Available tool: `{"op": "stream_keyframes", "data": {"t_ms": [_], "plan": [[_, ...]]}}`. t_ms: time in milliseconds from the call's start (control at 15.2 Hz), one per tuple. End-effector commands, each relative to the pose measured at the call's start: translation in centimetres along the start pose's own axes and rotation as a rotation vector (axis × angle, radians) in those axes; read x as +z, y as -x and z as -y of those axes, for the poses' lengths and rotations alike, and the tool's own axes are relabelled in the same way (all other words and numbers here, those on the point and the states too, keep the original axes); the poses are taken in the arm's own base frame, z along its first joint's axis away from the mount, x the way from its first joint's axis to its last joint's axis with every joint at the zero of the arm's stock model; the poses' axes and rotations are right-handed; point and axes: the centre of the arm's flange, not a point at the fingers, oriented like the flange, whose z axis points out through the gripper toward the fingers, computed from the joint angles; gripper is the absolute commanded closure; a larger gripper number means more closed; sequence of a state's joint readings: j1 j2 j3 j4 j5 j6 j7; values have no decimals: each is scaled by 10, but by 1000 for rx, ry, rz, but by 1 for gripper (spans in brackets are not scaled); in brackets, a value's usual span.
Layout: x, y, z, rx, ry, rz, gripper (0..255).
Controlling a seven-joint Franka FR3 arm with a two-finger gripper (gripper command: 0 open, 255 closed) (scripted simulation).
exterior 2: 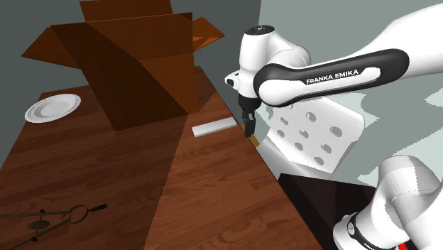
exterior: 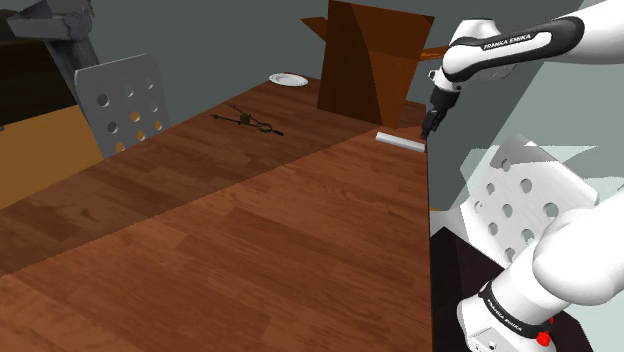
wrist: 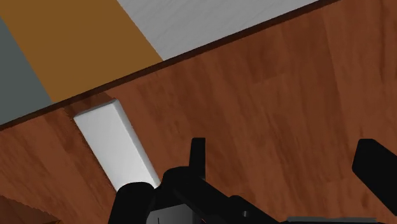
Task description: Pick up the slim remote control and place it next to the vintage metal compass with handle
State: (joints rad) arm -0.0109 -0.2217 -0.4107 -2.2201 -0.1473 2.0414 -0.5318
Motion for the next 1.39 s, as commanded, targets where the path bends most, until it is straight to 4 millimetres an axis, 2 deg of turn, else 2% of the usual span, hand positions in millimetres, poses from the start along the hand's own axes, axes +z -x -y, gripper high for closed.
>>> {"op": "stream_keyframes", "data": {"t_ms": [0,858,924,1320], "plan": [[15,-15,-21,-26,-2,-2,0],[100,-112,-138,-178,-31,-8,0],[104,-117,-144,-185,-32,-8,0],[136,-117,-143,-185,-32,-8,0]]}}
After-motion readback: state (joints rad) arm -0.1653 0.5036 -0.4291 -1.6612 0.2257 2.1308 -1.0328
